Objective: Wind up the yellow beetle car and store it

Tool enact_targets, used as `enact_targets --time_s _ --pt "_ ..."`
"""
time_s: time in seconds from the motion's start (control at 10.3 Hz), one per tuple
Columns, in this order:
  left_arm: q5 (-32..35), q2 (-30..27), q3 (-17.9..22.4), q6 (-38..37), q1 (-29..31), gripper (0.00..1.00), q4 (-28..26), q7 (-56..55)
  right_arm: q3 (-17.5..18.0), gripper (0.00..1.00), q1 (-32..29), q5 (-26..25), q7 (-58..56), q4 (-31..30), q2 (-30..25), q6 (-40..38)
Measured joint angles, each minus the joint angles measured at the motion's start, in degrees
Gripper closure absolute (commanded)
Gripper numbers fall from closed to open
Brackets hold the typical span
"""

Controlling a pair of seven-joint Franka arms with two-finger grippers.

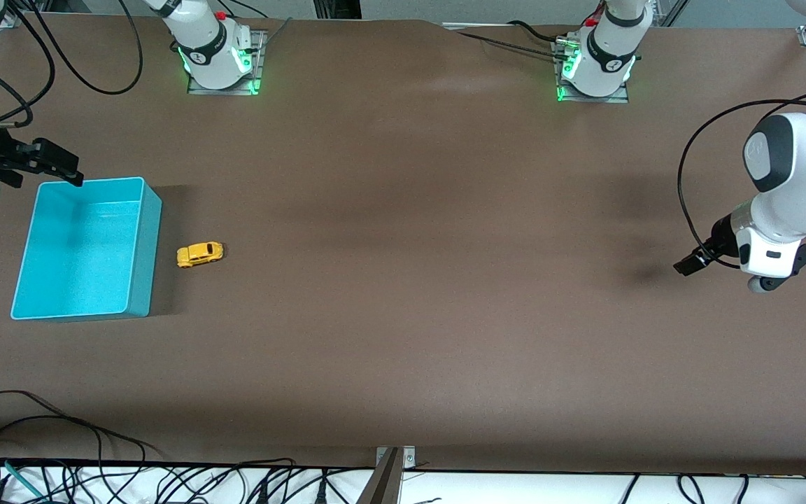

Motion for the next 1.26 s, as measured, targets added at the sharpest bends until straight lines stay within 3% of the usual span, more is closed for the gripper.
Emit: enact_targets --time_s 0.77,1.26 --pt "0.0 -2.8 -1.8 -15.3 -0.1 0.0 10.7 15.8 0.3 0.0 1.8 1.7 0.1 0.0 4.2 1.7" --pt "0.0 -2.8 -3.2 -16.8 -0.2 0.0 11.2 16.2 0.3 0.0 2.9 2.1 0.1 0.0 11.5 7.9"
